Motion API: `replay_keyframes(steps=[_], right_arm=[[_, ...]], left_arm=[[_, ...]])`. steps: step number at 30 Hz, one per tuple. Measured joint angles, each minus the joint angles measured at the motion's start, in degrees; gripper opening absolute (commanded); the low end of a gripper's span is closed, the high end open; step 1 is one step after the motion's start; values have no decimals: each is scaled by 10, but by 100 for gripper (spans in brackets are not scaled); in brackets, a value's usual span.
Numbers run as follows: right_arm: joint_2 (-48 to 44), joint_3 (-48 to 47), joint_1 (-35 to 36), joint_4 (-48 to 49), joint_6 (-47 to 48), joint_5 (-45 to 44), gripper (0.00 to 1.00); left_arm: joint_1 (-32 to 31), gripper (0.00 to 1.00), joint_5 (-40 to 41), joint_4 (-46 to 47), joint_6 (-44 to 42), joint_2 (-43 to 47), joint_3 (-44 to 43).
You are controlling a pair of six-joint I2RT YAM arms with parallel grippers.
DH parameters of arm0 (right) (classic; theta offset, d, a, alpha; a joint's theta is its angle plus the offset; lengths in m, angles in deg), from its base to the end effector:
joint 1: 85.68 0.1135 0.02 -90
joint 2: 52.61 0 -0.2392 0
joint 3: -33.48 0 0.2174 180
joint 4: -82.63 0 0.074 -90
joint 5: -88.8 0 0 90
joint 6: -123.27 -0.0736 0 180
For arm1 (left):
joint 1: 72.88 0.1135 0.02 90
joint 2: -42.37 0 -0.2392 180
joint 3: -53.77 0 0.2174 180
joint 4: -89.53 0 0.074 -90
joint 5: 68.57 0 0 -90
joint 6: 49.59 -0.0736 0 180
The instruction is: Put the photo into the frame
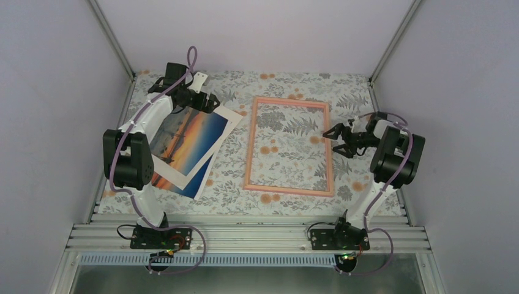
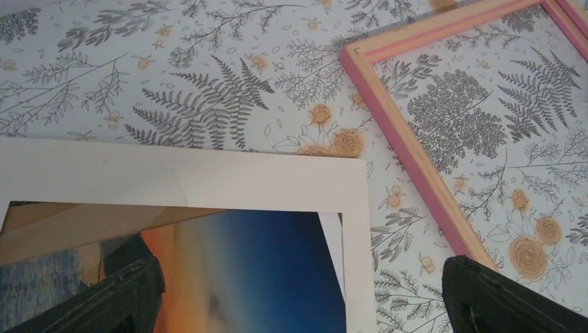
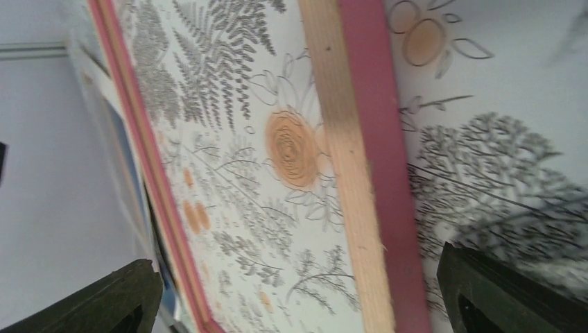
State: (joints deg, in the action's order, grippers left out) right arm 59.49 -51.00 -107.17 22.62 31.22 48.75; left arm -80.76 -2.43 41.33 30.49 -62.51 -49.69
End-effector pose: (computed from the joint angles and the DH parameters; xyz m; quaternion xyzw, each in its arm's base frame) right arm 0.3069 -0.0603 0.1131 0.1763 0.8890 0.4129 0.0897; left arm 0.3825 -0.0830 0.2316 0.2126 0.8962 -0.1880 0.3411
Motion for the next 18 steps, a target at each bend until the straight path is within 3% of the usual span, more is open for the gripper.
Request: replay_keyframes(steps=[6,18], right_arm=[[-18,0,1,-12,21,-55,100],[-3,-5,47,13,22,-17,100]], left_arm=[[0,100,3,5,2,1,16],[5,100,25,-3,-5,14,46]])
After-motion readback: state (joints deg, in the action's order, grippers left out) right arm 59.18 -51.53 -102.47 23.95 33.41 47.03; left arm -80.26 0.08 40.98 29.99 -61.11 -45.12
